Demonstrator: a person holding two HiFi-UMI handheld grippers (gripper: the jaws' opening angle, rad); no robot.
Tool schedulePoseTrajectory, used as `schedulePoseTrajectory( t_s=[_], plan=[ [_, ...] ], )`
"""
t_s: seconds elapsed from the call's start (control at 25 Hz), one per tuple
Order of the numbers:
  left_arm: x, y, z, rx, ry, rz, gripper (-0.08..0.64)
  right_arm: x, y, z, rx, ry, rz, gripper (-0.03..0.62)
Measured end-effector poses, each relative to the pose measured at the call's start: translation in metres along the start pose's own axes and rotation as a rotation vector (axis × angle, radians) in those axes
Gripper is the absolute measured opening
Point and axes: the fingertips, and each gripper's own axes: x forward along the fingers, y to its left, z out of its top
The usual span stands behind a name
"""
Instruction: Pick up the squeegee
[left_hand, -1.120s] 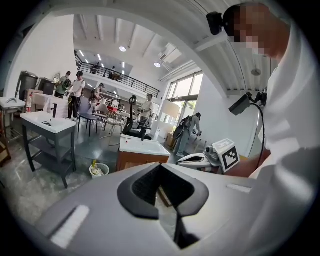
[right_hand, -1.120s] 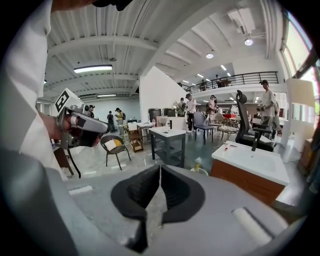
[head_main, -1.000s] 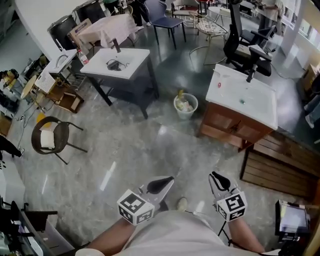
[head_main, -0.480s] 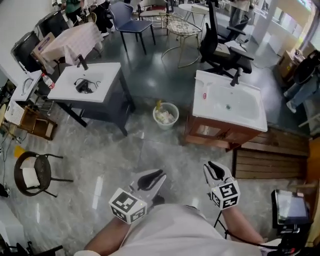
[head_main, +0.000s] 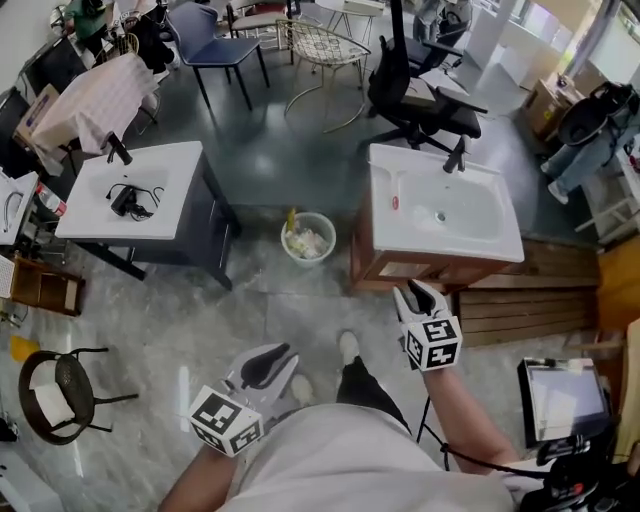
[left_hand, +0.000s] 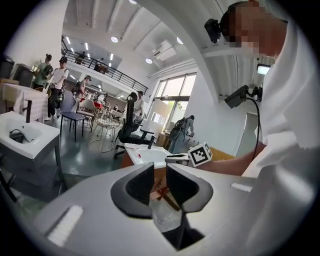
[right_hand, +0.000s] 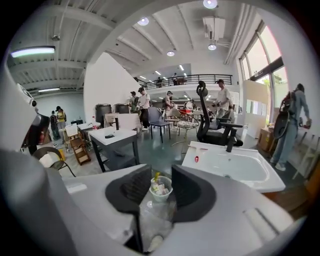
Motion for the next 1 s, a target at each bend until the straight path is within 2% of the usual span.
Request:
schedulePoseTrajectory(
  t_s=[0.16,0.4,0.72,1.0],
  plan=[
    [0.027,0.028,0.015,-0.002,-0.006,0.012,0.081,0.062,-0.035,0.019,0.008,-0.004,-0.034,0.118],
    [0.085,0.068,0.058,0.006,-0.005,0.079,0.081,0.166,-0.102,0.039,0.035,0.01,-0.051,0.137],
    [0.154,0.105,0.09,0.01,0.012,0.149,0.081,0.274,-0.185,0.029,0.078,0.096,-0.128,0.137],
    [0.182,0.127,0.099,-0.016,0.024,0.222,0.081,0.339,-0.222,0.017,0.096,0.149,-0.144,0.152]
  ],
)
